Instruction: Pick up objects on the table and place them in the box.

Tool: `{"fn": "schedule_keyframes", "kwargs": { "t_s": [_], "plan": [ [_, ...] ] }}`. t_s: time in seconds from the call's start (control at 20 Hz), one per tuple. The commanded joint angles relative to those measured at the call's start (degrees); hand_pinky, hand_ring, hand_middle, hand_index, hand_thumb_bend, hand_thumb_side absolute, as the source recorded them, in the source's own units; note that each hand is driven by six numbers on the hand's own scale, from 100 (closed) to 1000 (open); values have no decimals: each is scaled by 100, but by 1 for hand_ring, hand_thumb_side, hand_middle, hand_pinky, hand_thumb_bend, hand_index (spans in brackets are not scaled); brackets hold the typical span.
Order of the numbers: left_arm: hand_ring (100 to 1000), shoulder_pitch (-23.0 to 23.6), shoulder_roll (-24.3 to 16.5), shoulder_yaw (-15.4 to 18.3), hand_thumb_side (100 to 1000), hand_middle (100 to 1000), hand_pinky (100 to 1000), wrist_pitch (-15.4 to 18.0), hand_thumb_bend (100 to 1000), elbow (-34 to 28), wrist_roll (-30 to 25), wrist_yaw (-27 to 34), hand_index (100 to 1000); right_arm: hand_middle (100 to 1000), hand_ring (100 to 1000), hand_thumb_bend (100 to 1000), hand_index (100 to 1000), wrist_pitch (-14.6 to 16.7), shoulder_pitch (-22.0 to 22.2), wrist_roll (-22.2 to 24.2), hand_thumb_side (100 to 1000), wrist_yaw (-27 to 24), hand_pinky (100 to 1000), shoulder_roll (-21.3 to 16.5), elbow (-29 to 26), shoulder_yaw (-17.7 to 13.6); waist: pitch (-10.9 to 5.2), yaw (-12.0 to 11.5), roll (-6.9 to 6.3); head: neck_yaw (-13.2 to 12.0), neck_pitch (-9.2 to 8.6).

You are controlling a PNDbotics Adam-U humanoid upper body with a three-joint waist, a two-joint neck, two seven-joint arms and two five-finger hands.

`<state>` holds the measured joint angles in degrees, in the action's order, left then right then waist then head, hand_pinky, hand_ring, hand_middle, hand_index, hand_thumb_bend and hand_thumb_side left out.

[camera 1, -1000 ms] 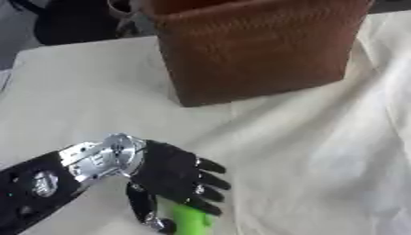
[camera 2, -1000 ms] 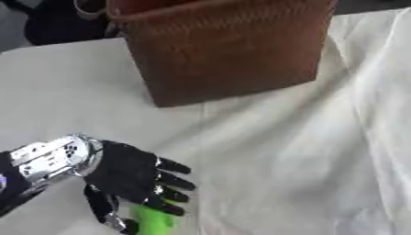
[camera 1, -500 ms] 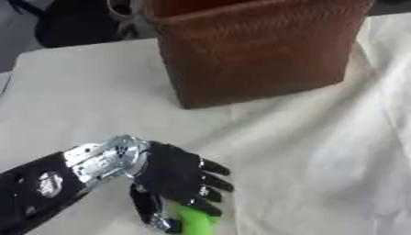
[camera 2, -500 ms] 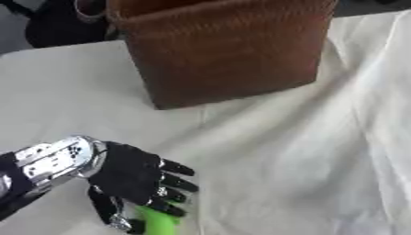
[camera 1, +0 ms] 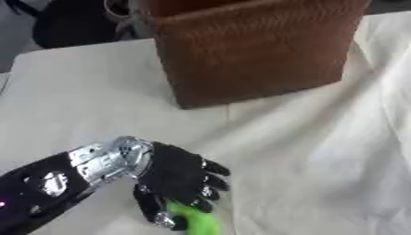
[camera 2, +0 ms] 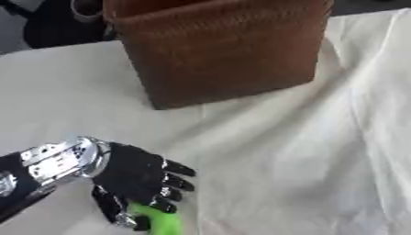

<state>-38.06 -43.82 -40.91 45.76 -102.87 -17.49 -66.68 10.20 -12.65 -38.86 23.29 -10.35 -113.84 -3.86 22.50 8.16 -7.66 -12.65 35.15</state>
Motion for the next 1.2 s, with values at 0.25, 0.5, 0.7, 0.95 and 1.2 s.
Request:
{"fn": "schedule_keyframes", "kwargs": {
  "t_s": [0.25, 0.5, 0.7, 0.95, 1.2],
  "plan": [
    [859, -77, -50, 62, 604, 550, 966, 621, 100, 22, -668, 134, 722, 693, 615, 100, 590, 24, -45, -67, 1000, -30, 685, -97, -75, -43, -93, 23, 29, -31, -78],
    [836, -97, -30, 70, 581, 511, 956, 621, 100, 31, -665, 194, 670, 692, 617, 100, 591, 16, -43, -90, 1000, -33, 684, -98, -75, -50, -97, 48, 20, -29, -87],
    [809, -150, -44, 114, 561, 482, 948, 621, 100, -1, -631, 210, 633, 691, 617, 100, 591, 1, -39, -97, 1000, -43, 685, -110, -75, -55, -109, 39, 13, -23, -62],
    [785, -223, -158, 210, 559, 464, 949, 621, 100, -164, -562, 216, 613, 690, 617, 100, 591, -8, -28, -112, 1000, -47, 685, -124, -75, -67, -123, 22, 5, -24, -47],
    [779, -291, -324, 386, 546, 456, 958, 621, 100, -379, -542, 270, 606, 689, 618, 100, 591, -12, -9, -127, 1000, -53, 685, -139, -75, -72, -144, 0, 8, -15, -55]
  ]
}}
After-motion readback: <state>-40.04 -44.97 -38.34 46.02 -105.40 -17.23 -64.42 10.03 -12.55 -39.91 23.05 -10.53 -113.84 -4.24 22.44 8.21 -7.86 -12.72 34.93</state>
